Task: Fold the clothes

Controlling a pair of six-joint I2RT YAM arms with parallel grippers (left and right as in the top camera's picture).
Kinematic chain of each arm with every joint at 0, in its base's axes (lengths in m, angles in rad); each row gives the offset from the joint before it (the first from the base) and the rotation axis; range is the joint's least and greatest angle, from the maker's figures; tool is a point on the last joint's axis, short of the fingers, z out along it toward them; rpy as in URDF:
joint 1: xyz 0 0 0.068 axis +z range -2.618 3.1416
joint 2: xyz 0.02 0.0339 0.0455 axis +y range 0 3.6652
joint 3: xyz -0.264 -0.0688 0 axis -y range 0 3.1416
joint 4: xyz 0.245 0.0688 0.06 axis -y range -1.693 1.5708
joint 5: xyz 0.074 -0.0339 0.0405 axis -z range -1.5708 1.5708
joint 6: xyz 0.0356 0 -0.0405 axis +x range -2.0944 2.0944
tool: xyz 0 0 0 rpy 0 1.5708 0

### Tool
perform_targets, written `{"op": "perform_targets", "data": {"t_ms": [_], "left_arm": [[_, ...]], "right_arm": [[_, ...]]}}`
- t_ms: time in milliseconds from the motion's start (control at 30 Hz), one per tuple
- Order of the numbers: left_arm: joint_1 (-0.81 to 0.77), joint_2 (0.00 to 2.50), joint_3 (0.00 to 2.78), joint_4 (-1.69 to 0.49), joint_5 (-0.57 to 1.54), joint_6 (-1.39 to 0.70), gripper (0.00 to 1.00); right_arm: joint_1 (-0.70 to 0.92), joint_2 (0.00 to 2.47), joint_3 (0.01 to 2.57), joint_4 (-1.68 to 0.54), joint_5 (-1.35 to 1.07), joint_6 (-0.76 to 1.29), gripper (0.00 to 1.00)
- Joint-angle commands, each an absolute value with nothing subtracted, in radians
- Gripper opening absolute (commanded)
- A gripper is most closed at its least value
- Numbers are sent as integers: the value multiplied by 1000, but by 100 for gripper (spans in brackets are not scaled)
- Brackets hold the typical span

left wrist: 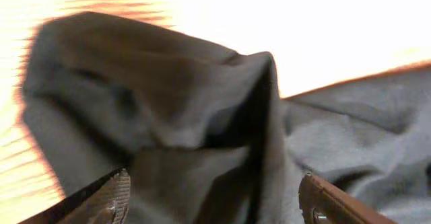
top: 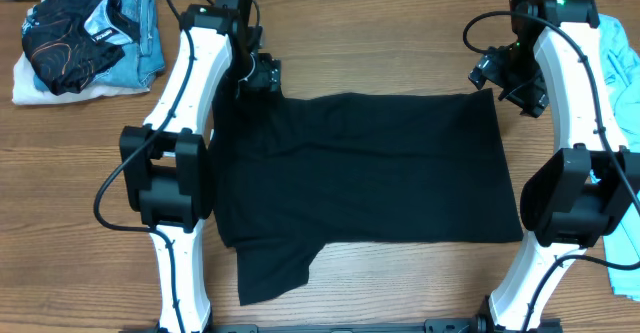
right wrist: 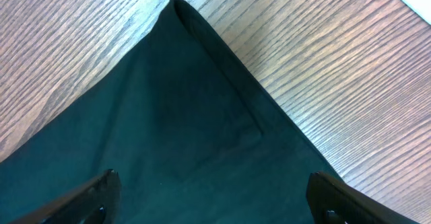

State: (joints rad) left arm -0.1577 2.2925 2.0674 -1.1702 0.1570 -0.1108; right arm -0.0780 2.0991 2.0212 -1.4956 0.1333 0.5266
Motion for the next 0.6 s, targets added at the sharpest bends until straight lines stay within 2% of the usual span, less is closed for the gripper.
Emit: {"op": "perform_targets", "data": {"t_ms": [0,167,233,300,433,467,567], "left_arm": [[-162,2269,2004,-1144,237,-48,78],[-162,2269,1924,-1107,237,-48,75],[-162,2269,1916,-1108,230,-48,65],[-162,2265,1920,-1113,226,-48,59],[-162,2257,1974,-1169,219,-57,32],[-162,2255,1991,-1186,207,-68,28],[-162,2255,2050,-1262,155,-111,25]], "right_arm": [[-80,2082,2020,-1494,126,524,92],[-80,2082,2020,-1494,126,524,92],[-80,2082,2020,-1494,126,524,92],[-80,2082,2020,-1493,126,524,92],[-80,2082,2020,-1493,126,524,91],[-80,2082,2020,-1493,126,524,88],[-80,2082,2020,-1491,126,524,82]]}}
